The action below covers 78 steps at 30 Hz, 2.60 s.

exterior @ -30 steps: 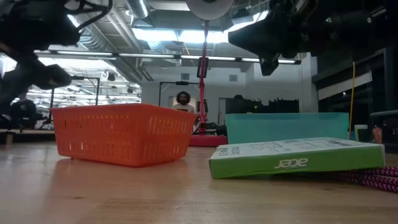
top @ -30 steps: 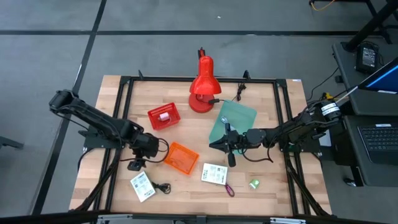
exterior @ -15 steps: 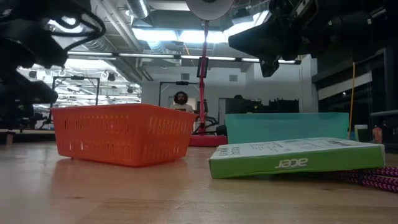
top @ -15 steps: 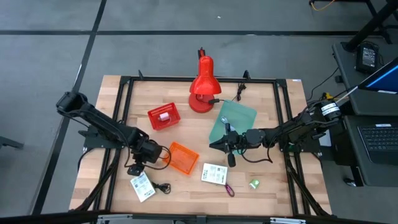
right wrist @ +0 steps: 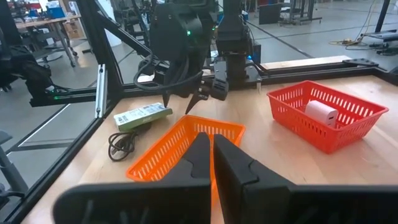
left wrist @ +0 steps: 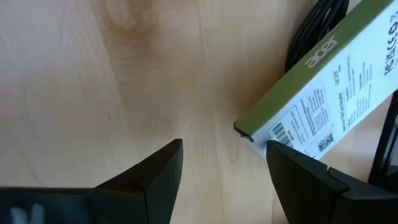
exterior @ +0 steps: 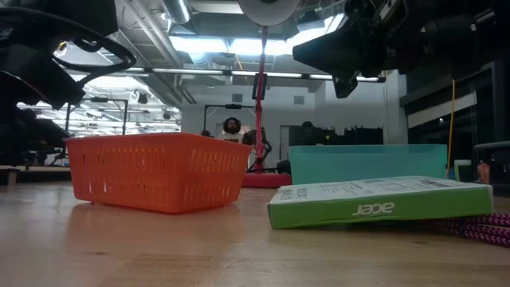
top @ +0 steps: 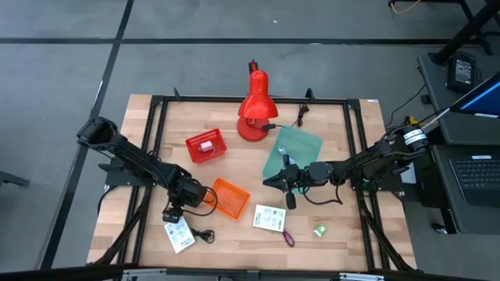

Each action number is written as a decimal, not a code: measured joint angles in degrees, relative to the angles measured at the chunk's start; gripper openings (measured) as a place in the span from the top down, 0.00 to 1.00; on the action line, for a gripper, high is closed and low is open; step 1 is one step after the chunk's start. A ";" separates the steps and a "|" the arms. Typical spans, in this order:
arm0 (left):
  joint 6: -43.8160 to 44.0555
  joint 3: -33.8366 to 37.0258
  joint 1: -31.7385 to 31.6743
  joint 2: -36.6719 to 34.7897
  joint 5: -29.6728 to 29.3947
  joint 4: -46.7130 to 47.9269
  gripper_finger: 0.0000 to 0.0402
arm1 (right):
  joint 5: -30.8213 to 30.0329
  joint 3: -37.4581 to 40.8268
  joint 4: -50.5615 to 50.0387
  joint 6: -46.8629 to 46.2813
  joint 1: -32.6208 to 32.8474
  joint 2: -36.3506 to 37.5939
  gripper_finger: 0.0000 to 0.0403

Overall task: Pick and place items into bin
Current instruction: Put the left white card reader box into the orange bin

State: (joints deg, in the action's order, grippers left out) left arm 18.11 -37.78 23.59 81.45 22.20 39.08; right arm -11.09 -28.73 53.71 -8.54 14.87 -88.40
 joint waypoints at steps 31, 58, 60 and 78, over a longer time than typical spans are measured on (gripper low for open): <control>-2.85 0.00 0.00 0.00 3.55 -1.79 0.44 | 0.11 0.00 0.00 0.02 -0.02 0.00 0.99; -6.93 0.00 0.00 5.66 10.00 -4.71 0.44 | 0.09 0.00 0.02 0.02 0.00 0.02 0.99; -6.95 0.00 0.00 5.66 11.13 -4.71 0.44 | 0.09 0.00 0.02 0.02 -0.02 0.02 0.99; -9.98 0.02 0.00 5.66 16.28 -6.54 0.66 | 0.09 0.00 0.02 0.02 0.00 0.02 0.99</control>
State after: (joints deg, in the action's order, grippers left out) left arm 8.13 -37.76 23.59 87.11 38.48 32.54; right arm -11.00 -28.73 53.74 -8.51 14.87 -88.38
